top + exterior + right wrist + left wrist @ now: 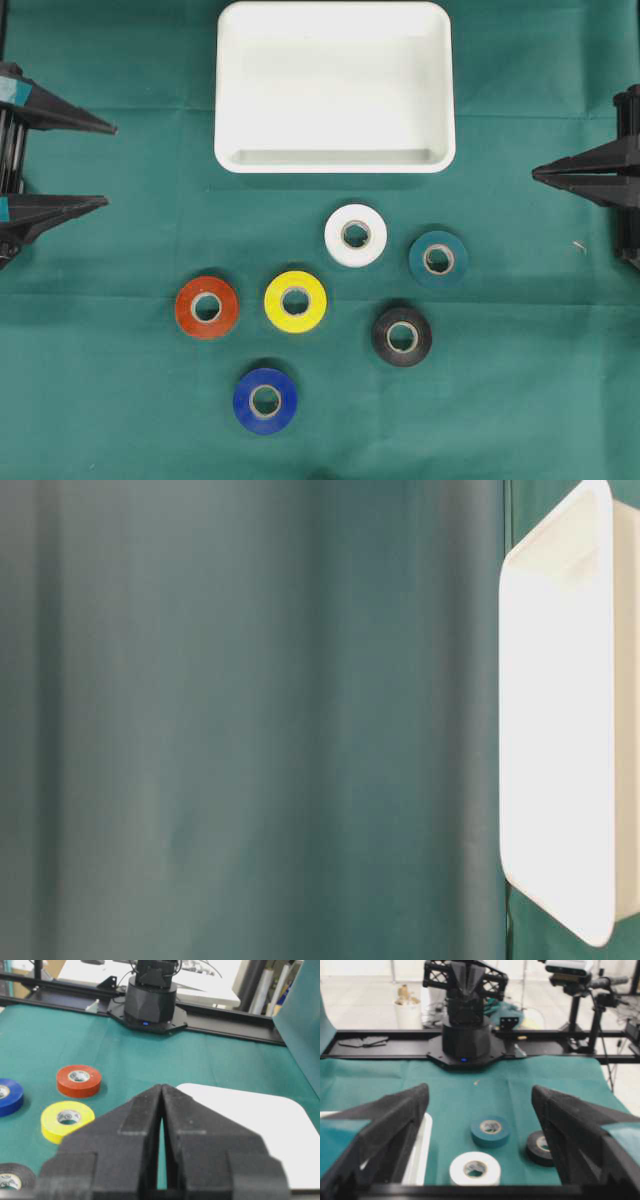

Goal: Put the tape into the white case with the left arm.

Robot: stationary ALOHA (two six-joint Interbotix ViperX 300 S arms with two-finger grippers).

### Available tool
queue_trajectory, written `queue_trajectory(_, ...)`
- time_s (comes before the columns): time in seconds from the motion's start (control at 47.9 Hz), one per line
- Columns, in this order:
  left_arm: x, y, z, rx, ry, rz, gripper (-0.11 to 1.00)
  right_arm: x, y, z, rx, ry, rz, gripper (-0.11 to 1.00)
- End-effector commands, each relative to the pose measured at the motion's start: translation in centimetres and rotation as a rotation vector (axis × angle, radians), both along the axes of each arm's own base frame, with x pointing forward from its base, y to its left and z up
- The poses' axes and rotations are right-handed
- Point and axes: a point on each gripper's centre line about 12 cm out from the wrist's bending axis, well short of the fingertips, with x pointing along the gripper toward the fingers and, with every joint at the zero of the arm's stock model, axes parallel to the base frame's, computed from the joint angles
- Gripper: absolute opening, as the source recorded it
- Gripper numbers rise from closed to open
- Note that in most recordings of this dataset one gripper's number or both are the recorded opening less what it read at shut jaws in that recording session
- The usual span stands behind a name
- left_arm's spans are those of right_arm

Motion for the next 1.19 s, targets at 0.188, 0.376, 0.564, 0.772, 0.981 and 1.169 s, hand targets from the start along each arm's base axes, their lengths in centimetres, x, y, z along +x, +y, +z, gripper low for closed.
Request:
queue_trajectory(0.188,2.0,-0.2,-0.8,-0.003,0.068,-0.006,0.98,-0.6,0.0,-1.9,0.0,0.04,-0.001,-0.09)
queue_trajectory(0.376,3.6,-0.3,-0.8,0.001,0.104,-0.006,0.98,-1.2,0.0,-3.8,0.005,0.086,-0.001,-0.09)
queue_trajectory(0.564,4.9,-0.4,-1.5,0.001,0.152,-0.006,0.98,-1.7,0.0,-5.2,0.039,0.12,-0.002,-0.09)
queue_trajectory(0.772,6.7,-0.5,-2.2,0.003,0.209,-0.006,0.98,-2.4,0.0,-6.6,0.093,0.148,-0.005,-0.09)
queue_trajectory(0.981,8.7,-0.6,-2.6,0.008,0.293,-0.007,0.98,-3.2,0.0,-7.8,0.095,0.158,-0.005,-0.09)
queue_trajectory(1.169,9.7,-0.6,-2.7,0.014,0.323,-0.008,0.98,-4.0,0.0,-9.1,0.098,0.194,-0.008,-0.09)
